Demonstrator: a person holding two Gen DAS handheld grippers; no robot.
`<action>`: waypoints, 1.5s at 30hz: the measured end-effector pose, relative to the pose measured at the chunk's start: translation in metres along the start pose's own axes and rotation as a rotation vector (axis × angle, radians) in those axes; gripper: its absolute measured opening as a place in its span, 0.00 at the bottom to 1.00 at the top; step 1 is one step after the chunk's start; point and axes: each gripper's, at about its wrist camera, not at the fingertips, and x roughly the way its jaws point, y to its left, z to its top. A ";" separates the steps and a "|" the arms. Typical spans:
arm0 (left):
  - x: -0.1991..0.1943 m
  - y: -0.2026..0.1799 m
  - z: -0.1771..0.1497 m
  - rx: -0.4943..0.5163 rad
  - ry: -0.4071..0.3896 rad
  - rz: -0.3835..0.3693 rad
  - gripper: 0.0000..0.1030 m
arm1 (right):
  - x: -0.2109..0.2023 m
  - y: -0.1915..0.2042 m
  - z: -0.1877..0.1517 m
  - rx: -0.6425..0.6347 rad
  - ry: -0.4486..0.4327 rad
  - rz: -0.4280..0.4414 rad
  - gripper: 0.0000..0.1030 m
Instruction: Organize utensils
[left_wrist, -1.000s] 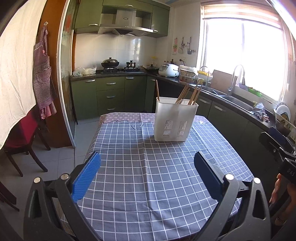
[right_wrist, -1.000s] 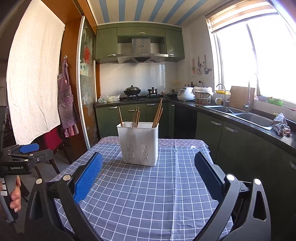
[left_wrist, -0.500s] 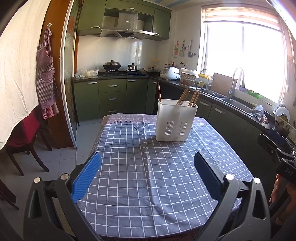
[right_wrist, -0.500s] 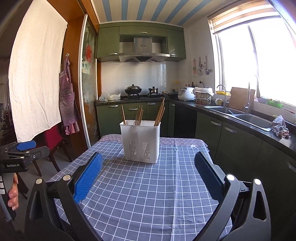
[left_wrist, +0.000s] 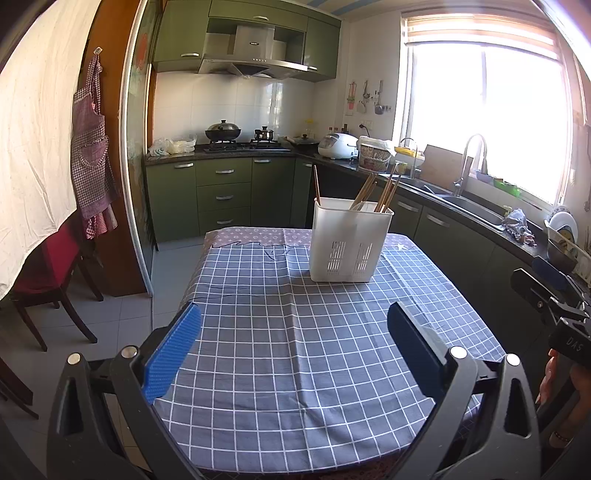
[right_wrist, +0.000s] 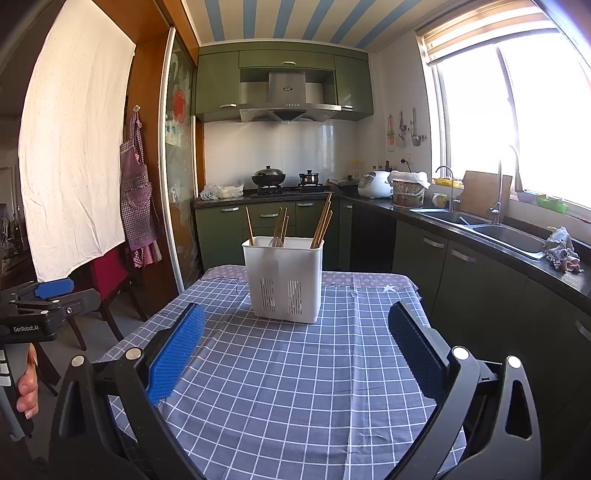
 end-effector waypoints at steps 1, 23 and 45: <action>0.000 0.000 0.000 -0.001 0.000 -0.001 0.93 | 0.000 0.000 0.000 0.001 0.000 0.001 0.95; 0.005 -0.002 -0.001 0.005 0.023 -0.002 0.93 | 0.005 0.003 -0.006 0.002 0.015 0.008 0.95; 0.008 0.001 -0.004 -0.011 0.040 -0.003 0.93 | 0.009 0.003 -0.008 0.003 0.023 0.012 0.95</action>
